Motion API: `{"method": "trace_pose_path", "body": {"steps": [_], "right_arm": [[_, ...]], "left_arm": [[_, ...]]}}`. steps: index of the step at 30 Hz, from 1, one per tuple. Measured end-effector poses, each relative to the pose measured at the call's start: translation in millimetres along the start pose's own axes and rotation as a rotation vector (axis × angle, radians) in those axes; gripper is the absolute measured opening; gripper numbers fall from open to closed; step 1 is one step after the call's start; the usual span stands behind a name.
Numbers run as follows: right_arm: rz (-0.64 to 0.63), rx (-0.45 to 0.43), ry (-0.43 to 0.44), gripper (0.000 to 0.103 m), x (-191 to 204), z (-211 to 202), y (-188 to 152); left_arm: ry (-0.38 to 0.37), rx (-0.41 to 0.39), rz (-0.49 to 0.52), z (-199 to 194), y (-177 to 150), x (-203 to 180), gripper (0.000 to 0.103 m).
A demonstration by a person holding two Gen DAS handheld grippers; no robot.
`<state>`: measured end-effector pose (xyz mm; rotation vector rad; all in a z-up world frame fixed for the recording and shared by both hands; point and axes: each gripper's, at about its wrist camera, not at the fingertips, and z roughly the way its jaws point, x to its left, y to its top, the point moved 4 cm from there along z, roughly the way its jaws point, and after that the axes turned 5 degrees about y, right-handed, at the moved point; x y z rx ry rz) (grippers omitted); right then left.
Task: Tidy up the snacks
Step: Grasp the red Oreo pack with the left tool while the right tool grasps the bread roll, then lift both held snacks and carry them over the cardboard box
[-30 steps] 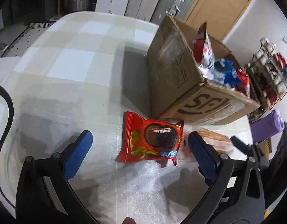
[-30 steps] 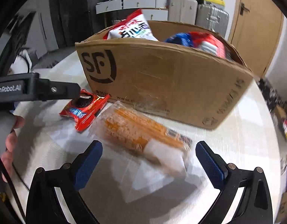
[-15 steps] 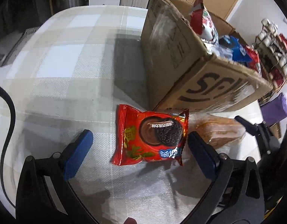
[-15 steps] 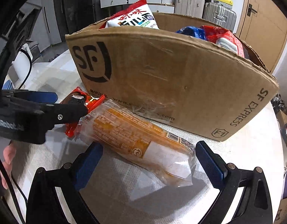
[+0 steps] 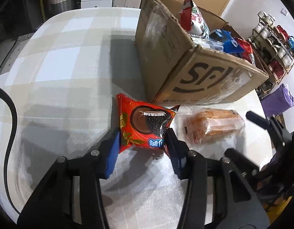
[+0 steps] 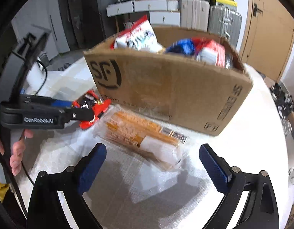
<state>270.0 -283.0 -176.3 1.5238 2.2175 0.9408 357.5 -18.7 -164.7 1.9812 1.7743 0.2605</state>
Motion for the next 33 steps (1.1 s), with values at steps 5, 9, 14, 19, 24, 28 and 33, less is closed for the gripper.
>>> {"method": "trace_pose_path", "body": {"steps": [5, 9, 14, 19, 24, 28, 33], "right_arm": [[-0.056, 0.037, 0.057, 0.1, 4.9, 10.1, 8.3], [-0.136, 0.068, 0.03, 0.1, 20.1, 22.7, 14.8], [-0.24, 0.154, -0.011, 0.084, 30.9, 42.7, 21.5], [-0.275, 0.242, 0.017, 0.072, 34.9, 55.6, 23.5], [-0.268, 0.32, 0.07, 0.058, 37.3, 56.7, 26.1], [-0.24, 0.352, 0.129, 0.045, 46.3, 50.2, 21.6], [-0.211, 0.336, 0.147, 0.04, 56.3, 36.8, 8.2]], "left_arm": [[-0.035, 0.009, -0.011, -1.5, -6.3, 7.3, 0.041], [-0.037, 0.017, 0.005, -4.6, -10.4, 11.4, 0.041], [-0.049, 0.025, -0.008, -6.7, -12.7, 22.1, 0.041], [-0.055, 0.032, -0.008, -5.5, -12.3, 23.6, 0.041], [-0.067, 0.038, 0.005, -3.5, -12.6, 20.7, 0.041], [-0.077, 0.042, 0.012, -5.1, -16.2, 19.5, 0.041], [-0.091, 0.049, 0.007, -6.1, -20.1, 20.3, 0.041]]}}
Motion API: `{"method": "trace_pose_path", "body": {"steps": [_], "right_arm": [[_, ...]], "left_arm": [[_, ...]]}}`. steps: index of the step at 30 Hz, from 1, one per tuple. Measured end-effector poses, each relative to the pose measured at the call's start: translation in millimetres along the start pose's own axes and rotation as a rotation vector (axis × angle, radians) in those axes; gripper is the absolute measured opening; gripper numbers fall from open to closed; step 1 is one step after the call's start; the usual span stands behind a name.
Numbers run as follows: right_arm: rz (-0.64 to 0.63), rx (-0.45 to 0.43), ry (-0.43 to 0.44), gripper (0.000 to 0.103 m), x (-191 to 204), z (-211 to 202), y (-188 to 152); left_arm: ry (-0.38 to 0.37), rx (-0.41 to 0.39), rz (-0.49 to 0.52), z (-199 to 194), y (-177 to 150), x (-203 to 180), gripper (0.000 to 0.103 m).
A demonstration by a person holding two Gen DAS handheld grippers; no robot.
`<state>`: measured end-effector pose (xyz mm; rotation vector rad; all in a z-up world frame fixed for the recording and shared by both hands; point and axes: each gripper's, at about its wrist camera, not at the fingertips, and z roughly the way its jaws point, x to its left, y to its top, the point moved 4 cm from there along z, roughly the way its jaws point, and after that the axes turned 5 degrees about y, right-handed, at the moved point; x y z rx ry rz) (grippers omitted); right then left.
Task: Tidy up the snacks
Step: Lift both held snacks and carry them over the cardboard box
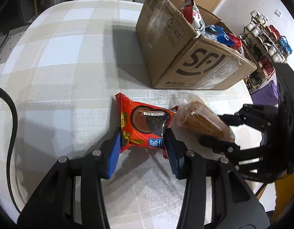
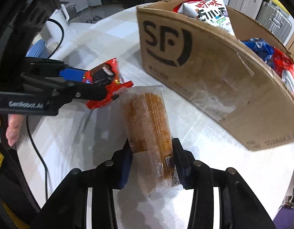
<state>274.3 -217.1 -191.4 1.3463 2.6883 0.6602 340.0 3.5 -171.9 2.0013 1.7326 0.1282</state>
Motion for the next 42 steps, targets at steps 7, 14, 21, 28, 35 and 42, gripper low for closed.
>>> {"method": "trace_pose_path", "body": {"steps": [7, 14, 21, 28, 35, 42], "right_arm": [[0.104, -0.113, 0.021, 0.039, 0.6, -22.8, -32.9], [0.212, -0.304, 0.047, 0.039, 14.3, -65.3, -59.3], [0.269, -0.516, -0.007, 0.039, 45.1, -121.3, -89.6], [0.276, -0.689, -0.104, 0.039, 72.4, -165.0, -125.3], [0.283, -0.764, -0.146, 0.039, 85.4, -189.9, -157.5], [0.301, -0.762, -0.177, 0.039, 83.9, -188.3, -167.2]], "left_arm": [[0.014, -0.018, 0.003, -9.3, -9.2, -0.3, 0.041], [0.044, -0.087, -0.011, -45.5, -28.0, -14.1, 0.041], [0.123, -0.228, 0.084, -106.4, -68.2, -62.7, 0.041], [0.154, -0.367, 0.103, -157.0, -108.8, -95.3, 0.041], [0.162, -0.459, 0.068, -178.6, -136.0, -116.0, 0.041], [0.161, -0.495, 0.088, -183.7, -146.2, -130.3, 0.04]]}}
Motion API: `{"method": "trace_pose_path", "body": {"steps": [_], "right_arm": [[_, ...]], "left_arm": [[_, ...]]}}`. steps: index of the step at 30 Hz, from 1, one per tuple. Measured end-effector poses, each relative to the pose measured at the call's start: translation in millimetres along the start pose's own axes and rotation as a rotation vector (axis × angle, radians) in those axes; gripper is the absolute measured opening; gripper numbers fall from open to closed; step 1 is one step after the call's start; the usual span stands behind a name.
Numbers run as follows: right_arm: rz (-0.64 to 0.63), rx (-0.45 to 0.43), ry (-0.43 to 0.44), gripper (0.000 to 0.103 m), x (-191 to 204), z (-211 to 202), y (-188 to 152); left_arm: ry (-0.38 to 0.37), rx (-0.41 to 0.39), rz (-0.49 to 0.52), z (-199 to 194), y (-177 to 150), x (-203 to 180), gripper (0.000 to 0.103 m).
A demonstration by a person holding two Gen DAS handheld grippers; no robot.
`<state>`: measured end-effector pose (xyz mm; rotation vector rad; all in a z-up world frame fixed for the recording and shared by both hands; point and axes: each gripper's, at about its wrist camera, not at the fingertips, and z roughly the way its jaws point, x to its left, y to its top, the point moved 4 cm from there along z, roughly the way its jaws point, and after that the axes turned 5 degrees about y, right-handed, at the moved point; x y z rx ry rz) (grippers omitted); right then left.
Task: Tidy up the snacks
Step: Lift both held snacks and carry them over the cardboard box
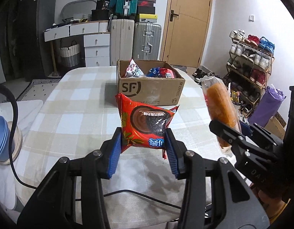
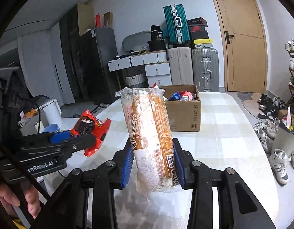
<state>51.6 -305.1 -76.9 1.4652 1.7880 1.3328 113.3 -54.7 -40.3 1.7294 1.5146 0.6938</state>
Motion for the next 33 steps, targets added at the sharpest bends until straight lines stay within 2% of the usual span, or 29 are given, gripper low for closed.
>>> {"method": "trace_pose_path", "body": {"steps": [10, 23, 33], "right_arm": [[0.01, -0.015, 0.001, 0.039, 2.0, 2.9, 2.7], [0.024, -0.019, 0.032, 0.039, -4.7, 14.4, 13.5], [-0.025, -0.062, 0.034, 0.039, -13.1, 25.6, 59.2]], "left_arm": [[0.014, -0.013, -0.023, 1.9, 0.3, 8.0, 0.04], [0.007, -0.024, -0.076, 9.9, 22.5, 19.3, 0.04], [0.012, -0.049, -0.03, 18.7, 69.0, 14.2, 0.04]]}}
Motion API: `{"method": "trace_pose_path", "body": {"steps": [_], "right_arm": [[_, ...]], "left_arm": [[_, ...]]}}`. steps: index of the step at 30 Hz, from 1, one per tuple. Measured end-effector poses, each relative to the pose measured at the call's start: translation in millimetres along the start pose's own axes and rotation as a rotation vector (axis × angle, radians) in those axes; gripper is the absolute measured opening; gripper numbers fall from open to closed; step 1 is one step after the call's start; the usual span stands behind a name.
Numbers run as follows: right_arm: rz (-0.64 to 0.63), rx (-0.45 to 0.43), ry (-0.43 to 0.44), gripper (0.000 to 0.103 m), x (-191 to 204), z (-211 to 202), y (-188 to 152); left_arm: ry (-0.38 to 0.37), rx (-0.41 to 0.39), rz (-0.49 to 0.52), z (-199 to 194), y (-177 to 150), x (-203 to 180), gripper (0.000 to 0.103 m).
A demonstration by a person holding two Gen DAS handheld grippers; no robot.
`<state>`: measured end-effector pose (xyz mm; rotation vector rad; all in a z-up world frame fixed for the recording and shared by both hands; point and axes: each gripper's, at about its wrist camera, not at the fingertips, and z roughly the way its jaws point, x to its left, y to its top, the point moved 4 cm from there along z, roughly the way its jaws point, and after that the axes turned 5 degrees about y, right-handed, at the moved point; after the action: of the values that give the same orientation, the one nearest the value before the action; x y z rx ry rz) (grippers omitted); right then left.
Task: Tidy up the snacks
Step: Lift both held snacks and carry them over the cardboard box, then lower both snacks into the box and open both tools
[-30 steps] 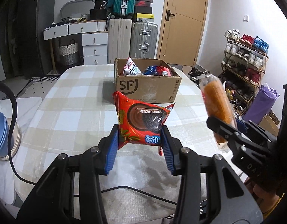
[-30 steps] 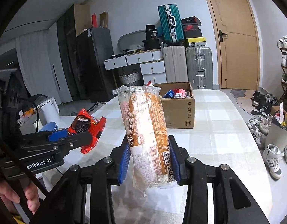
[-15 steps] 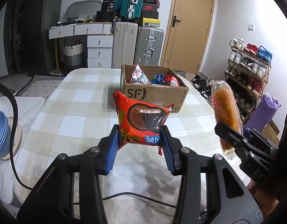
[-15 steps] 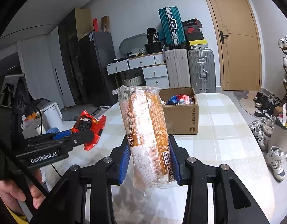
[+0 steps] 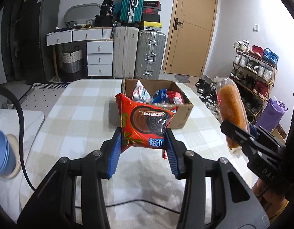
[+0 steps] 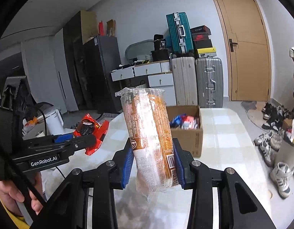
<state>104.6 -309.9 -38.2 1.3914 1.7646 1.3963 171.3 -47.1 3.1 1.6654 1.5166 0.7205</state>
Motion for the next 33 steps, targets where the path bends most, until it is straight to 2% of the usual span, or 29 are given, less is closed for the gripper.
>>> {"method": "trace_pose_path", "body": {"steps": [9, 12, 19, 27, 33], "right_arm": [[-0.036, 0.028, -0.023, 0.039, -29.6, 45.9, 50.7], [-0.043, 0.036, -0.031, 0.039, -42.9, 65.2, 69.7], [-0.053, 0.08, -0.044, 0.039, -70.9, 117.4, 100.9], [-0.009, 0.188, -0.046, 0.039, -100.8, 192.4, 106.4], [0.069, 0.295, -0.078, 0.039, -128.3, 243.2, 95.4]], "left_arm": [[0.001, 0.017, 0.052, 47.3, 62.9, -6.7, 0.04], [-0.014, 0.043, 0.052, 73.8, 85.7, -8.5, 0.04], [0.01, 0.095, 0.065, 140.9, 126.2, -9.6, 0.04], [0.006, 0.189, 0.1, 224.1, 137.1, -20.7, 0.04], [0.008, 0.22, 0.212, 271.5, 131.8, -49.9, 0.04]]}}
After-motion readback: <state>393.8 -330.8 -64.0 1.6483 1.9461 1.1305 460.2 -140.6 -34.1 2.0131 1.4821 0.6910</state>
